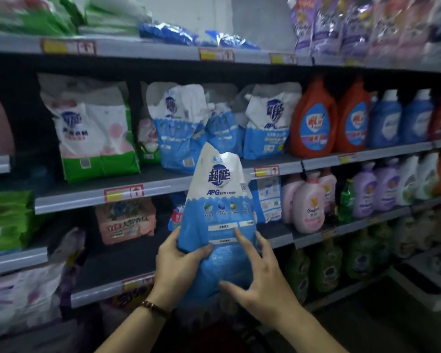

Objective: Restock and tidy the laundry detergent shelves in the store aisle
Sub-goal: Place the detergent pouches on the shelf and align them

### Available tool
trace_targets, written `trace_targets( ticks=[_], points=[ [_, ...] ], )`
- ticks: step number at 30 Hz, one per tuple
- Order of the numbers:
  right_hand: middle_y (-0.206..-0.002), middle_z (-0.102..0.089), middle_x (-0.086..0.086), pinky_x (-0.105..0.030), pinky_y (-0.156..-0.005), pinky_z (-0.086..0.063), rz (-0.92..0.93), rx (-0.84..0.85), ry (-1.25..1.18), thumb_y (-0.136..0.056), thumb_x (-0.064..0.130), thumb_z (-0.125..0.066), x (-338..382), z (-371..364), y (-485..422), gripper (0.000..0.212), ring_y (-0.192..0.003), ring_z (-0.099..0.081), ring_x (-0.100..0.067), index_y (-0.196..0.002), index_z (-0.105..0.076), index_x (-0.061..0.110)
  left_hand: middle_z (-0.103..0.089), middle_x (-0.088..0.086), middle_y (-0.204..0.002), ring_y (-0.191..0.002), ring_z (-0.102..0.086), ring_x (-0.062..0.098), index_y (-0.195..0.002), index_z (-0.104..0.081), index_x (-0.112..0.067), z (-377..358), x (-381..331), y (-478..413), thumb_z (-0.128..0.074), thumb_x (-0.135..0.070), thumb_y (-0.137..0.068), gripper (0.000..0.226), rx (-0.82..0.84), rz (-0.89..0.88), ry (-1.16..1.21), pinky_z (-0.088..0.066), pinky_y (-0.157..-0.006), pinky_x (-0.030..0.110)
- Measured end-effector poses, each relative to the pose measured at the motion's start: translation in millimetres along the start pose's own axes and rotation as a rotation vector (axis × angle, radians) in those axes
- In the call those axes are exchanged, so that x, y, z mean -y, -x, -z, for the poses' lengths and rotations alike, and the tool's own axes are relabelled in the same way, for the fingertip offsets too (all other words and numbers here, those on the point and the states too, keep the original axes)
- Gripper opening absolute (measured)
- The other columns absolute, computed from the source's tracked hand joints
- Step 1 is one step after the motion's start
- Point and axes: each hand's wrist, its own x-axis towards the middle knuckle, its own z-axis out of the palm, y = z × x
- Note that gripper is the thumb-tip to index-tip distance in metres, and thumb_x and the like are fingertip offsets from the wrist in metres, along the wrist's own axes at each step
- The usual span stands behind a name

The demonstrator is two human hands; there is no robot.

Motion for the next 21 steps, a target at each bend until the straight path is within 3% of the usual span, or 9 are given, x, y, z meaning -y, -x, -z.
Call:
trace_targets(
  ticks=[2,5,9,13,18,21],
  points=[
    [-0.171,-0.005,0.000,-0.048,-0.124,-0.037,-0.028,-0.010,-0.046,-0.070,0.078,-0.075,-2,11,-13,0.112,-0.161,-0.011,-0.019,-0.151,0.003,0.074,-0.082,0.003,-0.102,-0.093,-0.079,0.026,-0.110,-0.074,-0.019,-13,-20,-22,-0.086,0.002,-0.076,0.042,0.039,-0.013,0.058,-0.064,-0.085,0.055],
    [-0.172,0.000,0.000,-0.052,-0.120,-0.040,-0.032,-0.102,-0.103,-0.076,0.078,-0.071,-7,35,-50,0.103,-0.161,-0.014,-0.024,-0.149,0.002,0.077,-0.081,0.005,-0.107,-0.099,-0.078,0.031,-0.113,-0.073,-0.018,-37,-48,-58,-0.084,0.003,-0.078,0.042,0.122,-0.035,0.137,-0.063,-0.086,0.054],
    [-0.172,0.001,0.003,-0.056,-0.125,-0.031,0.024,-0.237,-0.034,-0.080,0.071,-0.073,-13,75,-115,0.102,-0.161,-0.006,-0.024,-0.149,0.002,0.076,-0.080,0.009,-0.110,-0.102,-0.077,0.032,-0.118,-0.071,-0.010,-73,-80,-120,-0.081,0.005,-0.080,0.042,0.166,-0.083,0.199,-0.062,-0.089,0.056],
    [-0.171,-0.003,0.003,-0.055,-0.126,-0.029,0.039,-0.362,-0.005,-0.079,0.071,-0.075,-24,108,-180,0.107,-0.159,-0.009,-0.024,-0.153,0.002,0.070,-0.080,0.008,-0.110,-0.100,-0.078,0.031,-0.119,-0.070,-0.010,-105,-106,-190,-0.082,0.002,-0.082,0.040,0.205,-0.116,0.255,-0.064,-0.083,0.052],
    [-0.172,0.003,0.000,-0.059,-0.123,-0.034,0.085,-0.386,0.064,-0.085,0.064,-0.073,-53,137,-253,0.107,-0.162,-0.003,-0.026,-0.153,0.010,0.070,-0.081,0.003,-0.110,-0.098,-0.079,0.027,-0.119,-0.071,-0.014,-151,-115,-259,-0.083,-0.002,-0.082,0.041,0.214,-0.173,0.311,-0.064,-0.079,0.046],
    [-0.173,0.011,-0.002,-0.058,-0.126,-0.026,0.130,-0.401,0.082,-0.089,0.063,-0.070,-73,146,-289,0.105,-0.162,0.004,-0.027,-0.153,0.013,0.067,-0.079,0.001,-0.117,-0.104,-0.077,0.024,-0.125,-0.070,-0.015,-174,-117,-302,-0.086,-0.008,-0.081,0.047,0.249,-0.254,0.271,-0.063,-0.084,0.045]
  ],
)
